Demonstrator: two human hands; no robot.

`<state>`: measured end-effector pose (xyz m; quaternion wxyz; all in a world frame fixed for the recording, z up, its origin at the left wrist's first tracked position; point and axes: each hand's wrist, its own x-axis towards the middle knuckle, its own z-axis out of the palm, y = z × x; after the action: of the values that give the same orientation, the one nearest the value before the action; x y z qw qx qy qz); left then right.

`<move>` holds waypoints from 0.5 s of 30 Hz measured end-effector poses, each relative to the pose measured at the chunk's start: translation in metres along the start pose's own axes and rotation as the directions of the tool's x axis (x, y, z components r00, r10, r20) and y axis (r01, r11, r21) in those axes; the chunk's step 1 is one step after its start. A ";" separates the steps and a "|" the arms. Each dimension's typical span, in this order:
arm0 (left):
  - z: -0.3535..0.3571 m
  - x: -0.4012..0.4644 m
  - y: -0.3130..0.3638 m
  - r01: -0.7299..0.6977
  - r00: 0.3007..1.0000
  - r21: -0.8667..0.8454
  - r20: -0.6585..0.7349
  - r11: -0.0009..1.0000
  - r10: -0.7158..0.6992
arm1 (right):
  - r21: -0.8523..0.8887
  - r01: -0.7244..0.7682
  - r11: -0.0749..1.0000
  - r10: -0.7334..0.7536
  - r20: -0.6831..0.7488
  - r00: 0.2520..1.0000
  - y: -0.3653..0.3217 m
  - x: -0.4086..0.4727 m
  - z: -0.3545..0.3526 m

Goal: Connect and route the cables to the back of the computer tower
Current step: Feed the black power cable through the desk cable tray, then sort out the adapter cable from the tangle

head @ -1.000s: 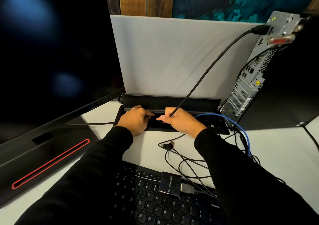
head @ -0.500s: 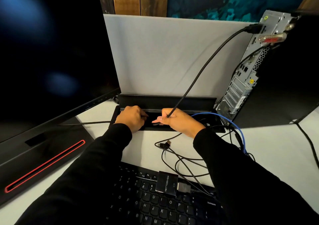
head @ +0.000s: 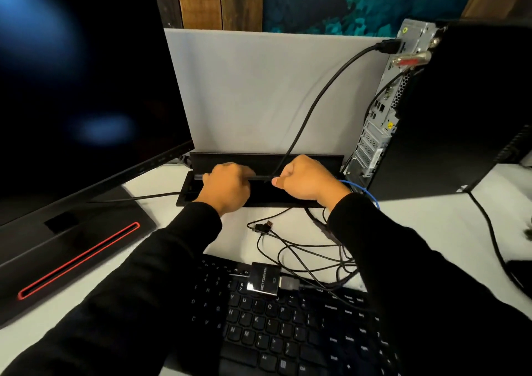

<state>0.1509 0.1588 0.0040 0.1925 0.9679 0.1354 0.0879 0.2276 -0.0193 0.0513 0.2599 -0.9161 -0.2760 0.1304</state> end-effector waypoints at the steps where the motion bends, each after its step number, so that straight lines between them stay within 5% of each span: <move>1: 0.001 -0.005 0.008 -0.058 0.998 -0.030 -0.016 0.998 0.057 | -0.010 0.010 1.000 -0.010 0.002 1.000 0.001 -0.005 -0.006; 6: 0.008 -0.036 0.054 -0.295 0.955 -0.220 -0.110 0.930 0.277 | -0.026 0.197 0.980 -0.198 -0.137 0.971 0.022 -0.050 -0.029; 10: 0.014 -0.067 0.075 -0.366 0.915 -0.275 0.071 0.889 0.398 | -0.190 0.312 0.931 -0.352 -0.238 0.905 0.057 -0.089 -0.024; 15: 0.026 -0.109 0.082 -0.437 0.861 -0.360 0.098 0.824 0.500 | -0.198 0.331 0.923 -0.371 -0.214 0.904 0.092 -0.131 -0.011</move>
<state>0.0725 0.0445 -0.0004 0.3336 0.9298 -0.1425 0.0620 0.1655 -0.1649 0.0223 0.2389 -0.8777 -0.4115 -0.0561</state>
